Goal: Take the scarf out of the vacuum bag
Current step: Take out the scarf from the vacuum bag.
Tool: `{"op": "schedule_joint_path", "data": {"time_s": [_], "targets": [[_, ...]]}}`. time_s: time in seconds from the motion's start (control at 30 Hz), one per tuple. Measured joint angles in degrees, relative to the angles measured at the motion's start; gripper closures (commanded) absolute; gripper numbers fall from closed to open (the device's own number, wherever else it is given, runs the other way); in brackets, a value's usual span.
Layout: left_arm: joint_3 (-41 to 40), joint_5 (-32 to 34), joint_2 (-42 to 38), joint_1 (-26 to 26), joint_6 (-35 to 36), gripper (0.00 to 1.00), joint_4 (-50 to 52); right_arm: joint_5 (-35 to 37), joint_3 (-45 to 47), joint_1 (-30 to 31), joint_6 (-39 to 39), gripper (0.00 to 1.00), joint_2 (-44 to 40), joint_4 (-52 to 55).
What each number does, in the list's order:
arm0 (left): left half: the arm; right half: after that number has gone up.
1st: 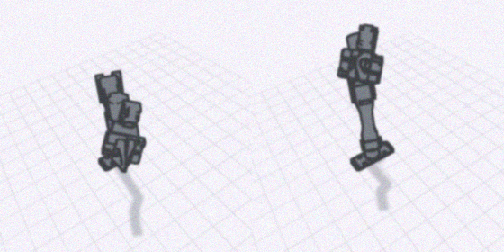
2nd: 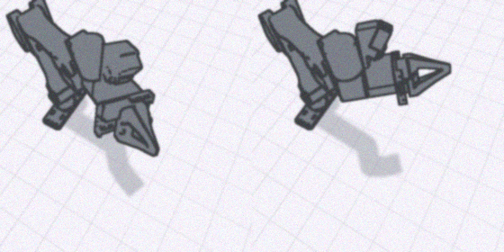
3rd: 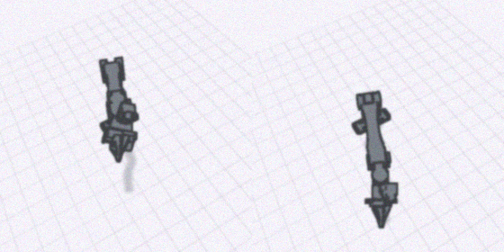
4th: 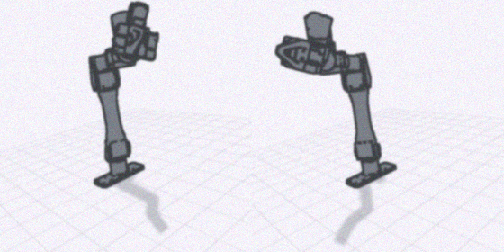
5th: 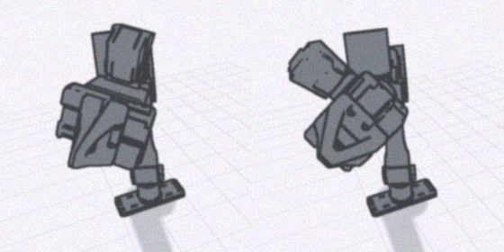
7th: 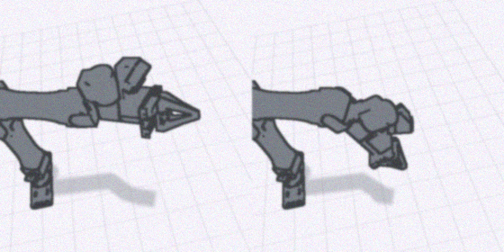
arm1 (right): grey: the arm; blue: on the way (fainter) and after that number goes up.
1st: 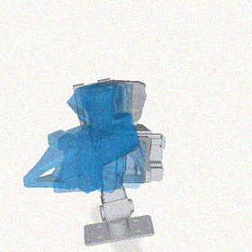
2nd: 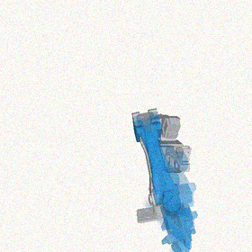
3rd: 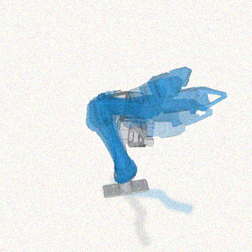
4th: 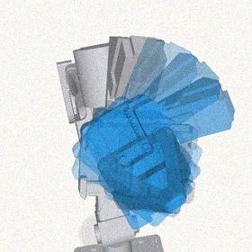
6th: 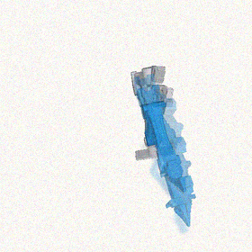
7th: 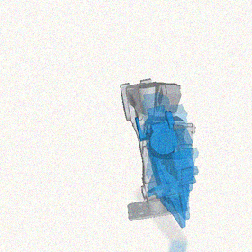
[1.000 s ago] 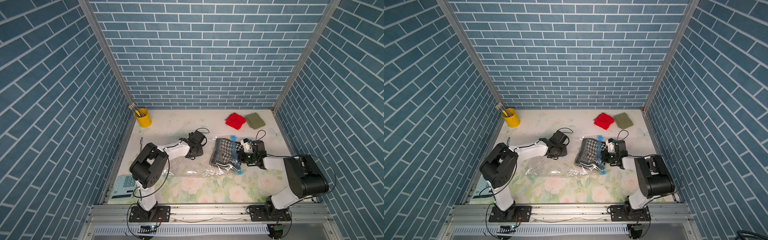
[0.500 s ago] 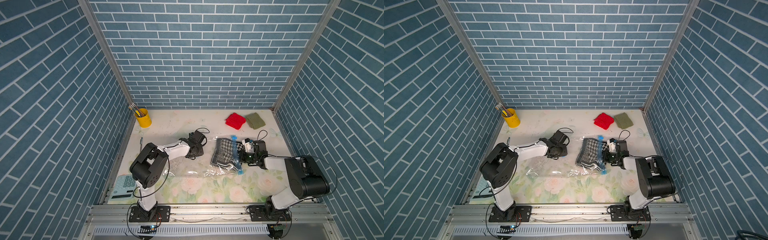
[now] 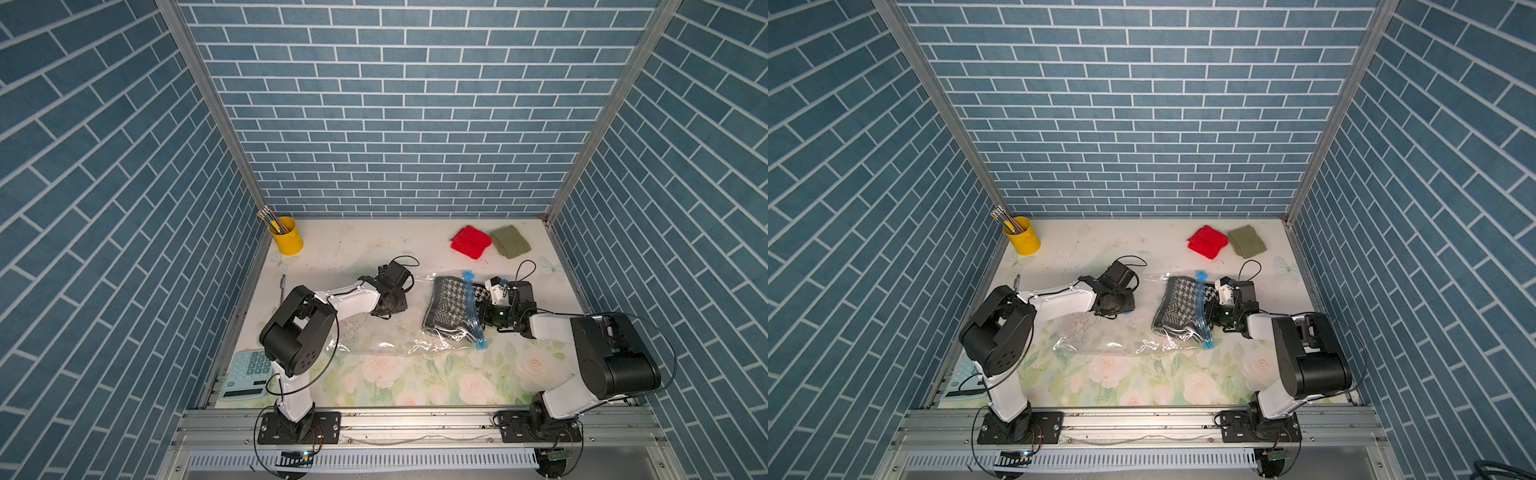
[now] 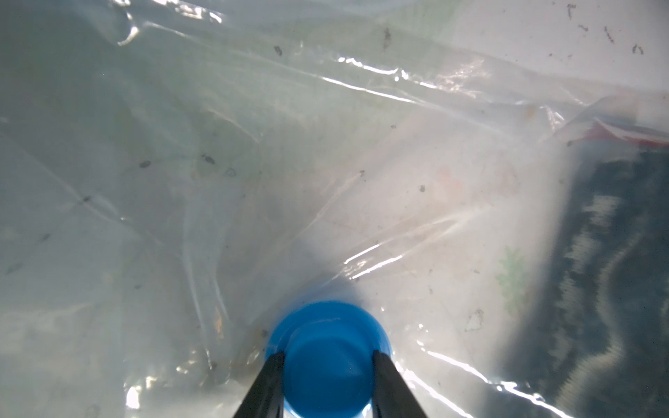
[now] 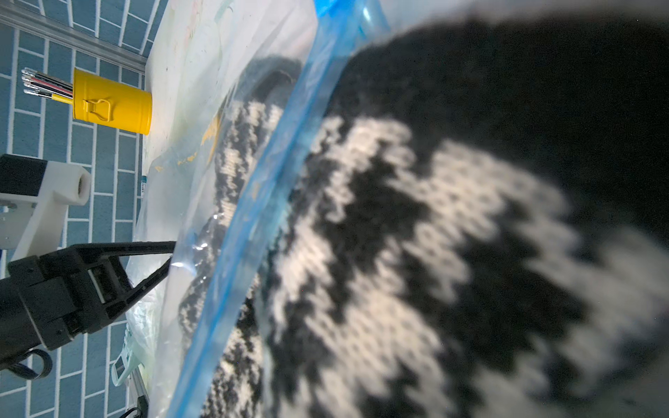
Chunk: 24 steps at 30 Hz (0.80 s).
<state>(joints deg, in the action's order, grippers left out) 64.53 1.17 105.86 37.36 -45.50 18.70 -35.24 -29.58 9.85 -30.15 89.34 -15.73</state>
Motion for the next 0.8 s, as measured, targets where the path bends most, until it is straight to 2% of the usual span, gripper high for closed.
{"op": "schedule_joint_path", "data": {"time_s": [0.8], "targets": [[-1.2,-0.9,-0.7,-0.6,0.0,0.98,-1.4,0.0,0.0,0.0,0.5,1.00,-0.6,1.1]]}}
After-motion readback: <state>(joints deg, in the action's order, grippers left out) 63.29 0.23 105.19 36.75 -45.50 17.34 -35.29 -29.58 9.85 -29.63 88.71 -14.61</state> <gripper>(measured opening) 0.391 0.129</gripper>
